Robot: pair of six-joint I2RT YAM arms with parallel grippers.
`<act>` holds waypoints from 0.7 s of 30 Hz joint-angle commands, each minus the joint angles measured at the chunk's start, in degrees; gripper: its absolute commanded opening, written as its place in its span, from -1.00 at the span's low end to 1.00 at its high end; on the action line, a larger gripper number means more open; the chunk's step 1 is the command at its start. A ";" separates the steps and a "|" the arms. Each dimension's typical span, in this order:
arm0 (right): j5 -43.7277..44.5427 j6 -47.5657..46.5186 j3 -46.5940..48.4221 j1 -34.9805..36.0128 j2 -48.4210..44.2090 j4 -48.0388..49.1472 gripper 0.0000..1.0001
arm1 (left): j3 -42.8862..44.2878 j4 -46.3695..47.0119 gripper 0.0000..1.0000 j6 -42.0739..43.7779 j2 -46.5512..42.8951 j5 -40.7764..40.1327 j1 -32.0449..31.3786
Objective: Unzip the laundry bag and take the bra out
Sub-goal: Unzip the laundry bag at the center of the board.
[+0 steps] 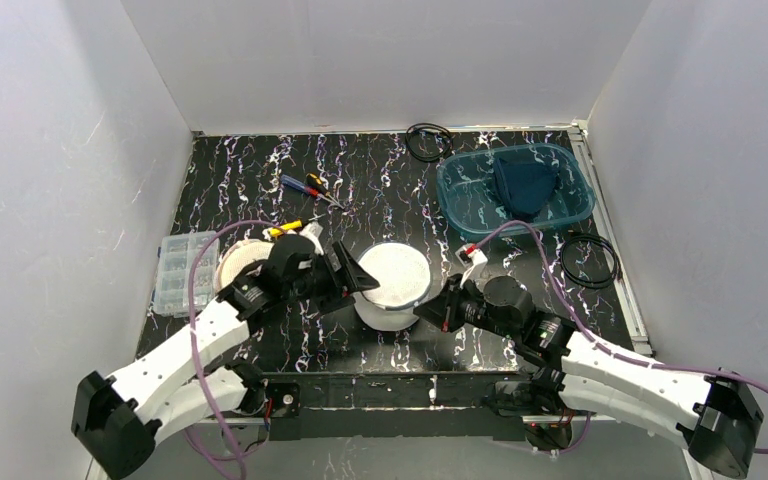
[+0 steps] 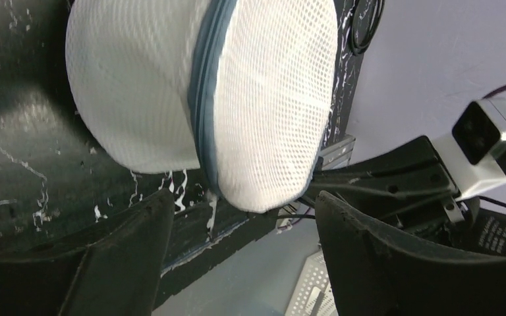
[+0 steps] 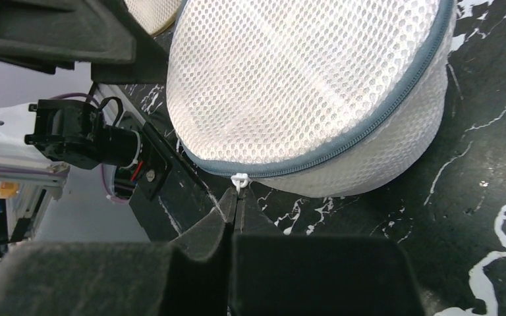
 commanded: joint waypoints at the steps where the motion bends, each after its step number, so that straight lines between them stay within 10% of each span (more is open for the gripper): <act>1: -1.74 2.08 -0.48 0.80 1.49 6.84 -0.97 | -2.71 -5.27 0.53 -5.97 -6.27 -5.10 -3.05; 21: 5.35 2.24 2.87 12.00 12.15 14.34 -0.97 | -1.93 -4.90 0.33 -20.47 -3.53 -17.08 -11.88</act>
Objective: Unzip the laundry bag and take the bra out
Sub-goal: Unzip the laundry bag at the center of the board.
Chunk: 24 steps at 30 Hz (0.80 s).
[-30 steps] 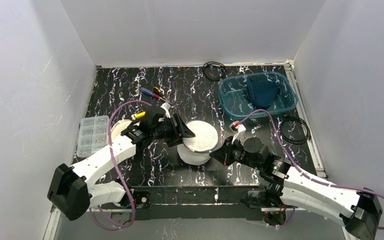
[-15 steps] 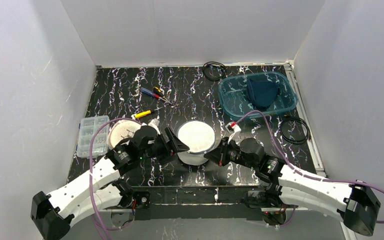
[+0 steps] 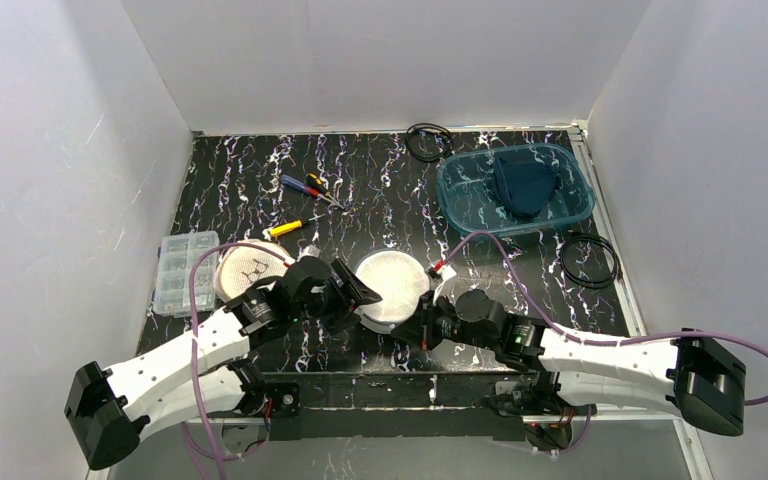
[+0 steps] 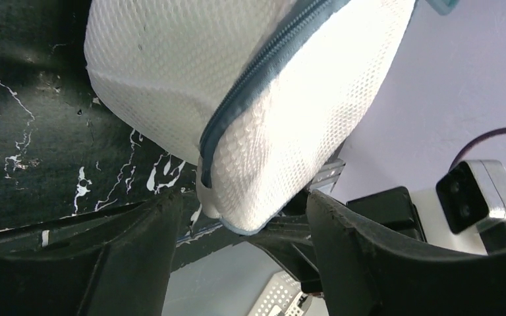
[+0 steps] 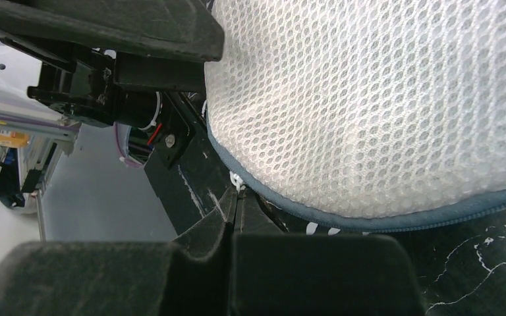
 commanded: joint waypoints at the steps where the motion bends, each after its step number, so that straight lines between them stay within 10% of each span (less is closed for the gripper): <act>1: 3.48 -0.44 2.56 1.03 -0.10 3.88 -0.97 | 1.91 -1.71 0.29 -1.90 0.56 -4.57 -0.25; 24: 5.54 -1.96 3.37 1.34 -6.02 -4.61 -0.97 | 4.84 -4.45 -1.00 3.15 4.06 -9.16 0.04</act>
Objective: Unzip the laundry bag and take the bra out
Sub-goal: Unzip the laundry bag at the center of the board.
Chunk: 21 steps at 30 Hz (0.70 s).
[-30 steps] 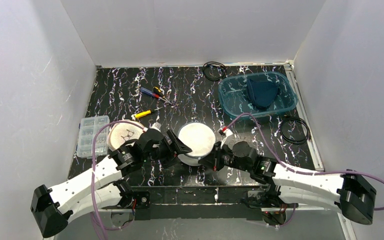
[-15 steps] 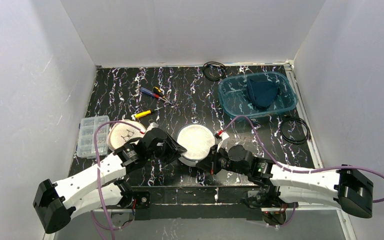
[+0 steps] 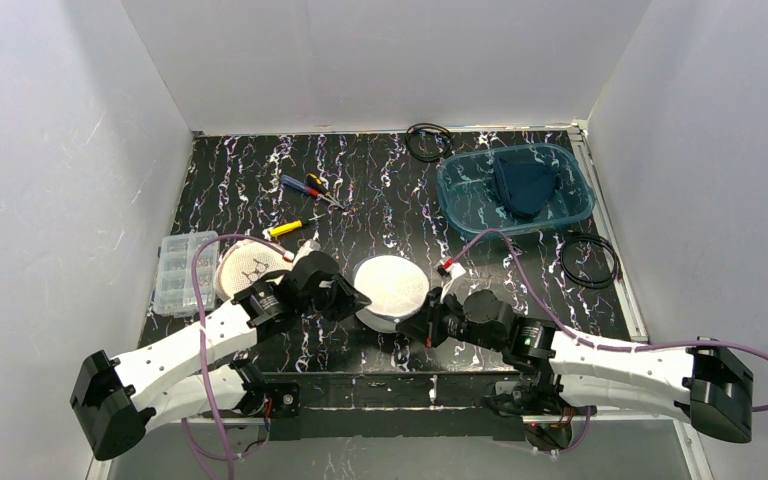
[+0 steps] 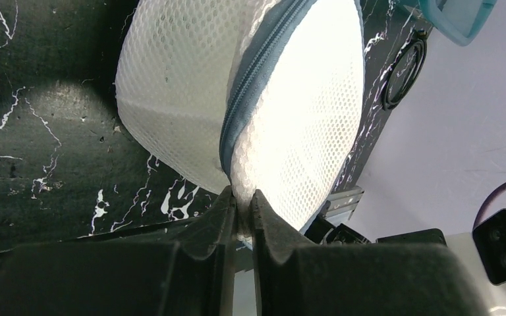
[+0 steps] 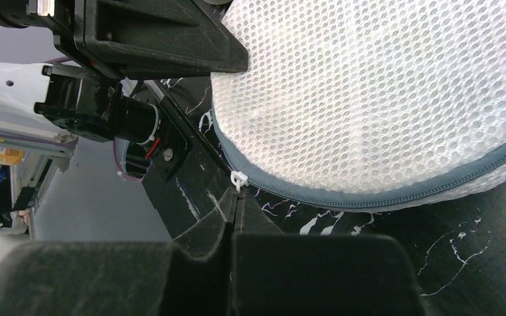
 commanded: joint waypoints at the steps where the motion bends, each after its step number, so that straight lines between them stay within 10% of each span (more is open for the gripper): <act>1: 1.67 -1.54 3.44 0.40 -1.82 -2.80 -0.97 | 1.73 -1.80 -1.00 2.57 -0.37 -2.66 0.26; 21: 14.01 -2.97 5.46 0.41 -7.52 -17.53 -0.97 | 3.38 -3.29 -1.00 10.00 -1.36 1.63 3.82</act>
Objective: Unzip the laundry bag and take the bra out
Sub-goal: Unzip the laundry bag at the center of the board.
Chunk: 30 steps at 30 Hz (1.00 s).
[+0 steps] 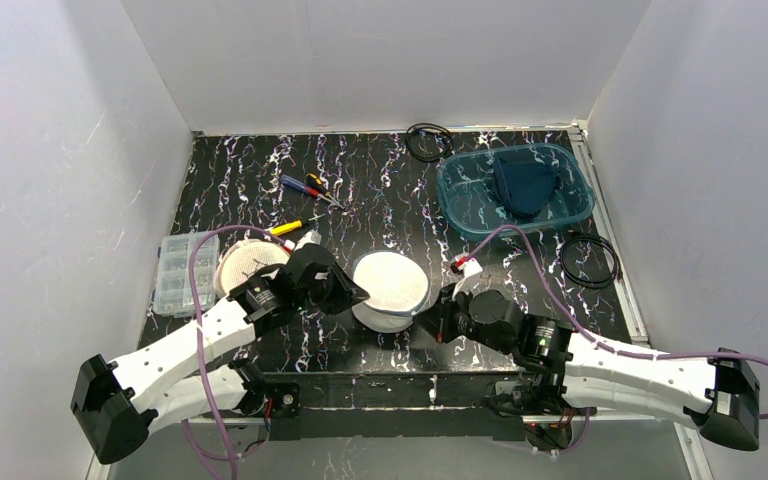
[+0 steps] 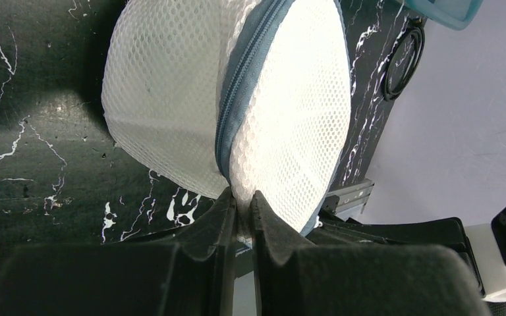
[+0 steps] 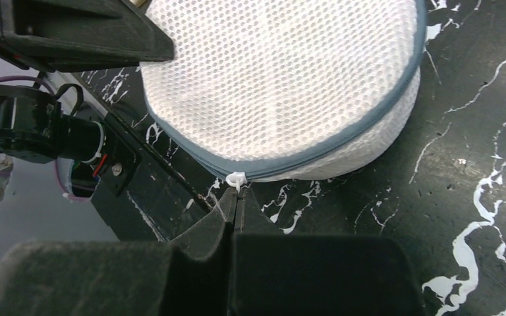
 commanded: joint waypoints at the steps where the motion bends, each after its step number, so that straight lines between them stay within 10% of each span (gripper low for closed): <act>1: 5.55 -0.03 2.57 0.21 -1.37 -3.69 -0.97 | 1.33 -3.03 -1.00 3.20 -1.39 0.02 1.46; 20: 4.68 -2.55 2.11 0.18 -2.39 -0.87 -0.97 | 4.83 -2.26 -1.00 12.03 2.17 10.76 5.86; 30: -3.60 -1.88 3.06 0.21 3.33 7.02 -0.97 | 1.94 -5.24 0.34 10.56 -4.54 13.90 5.87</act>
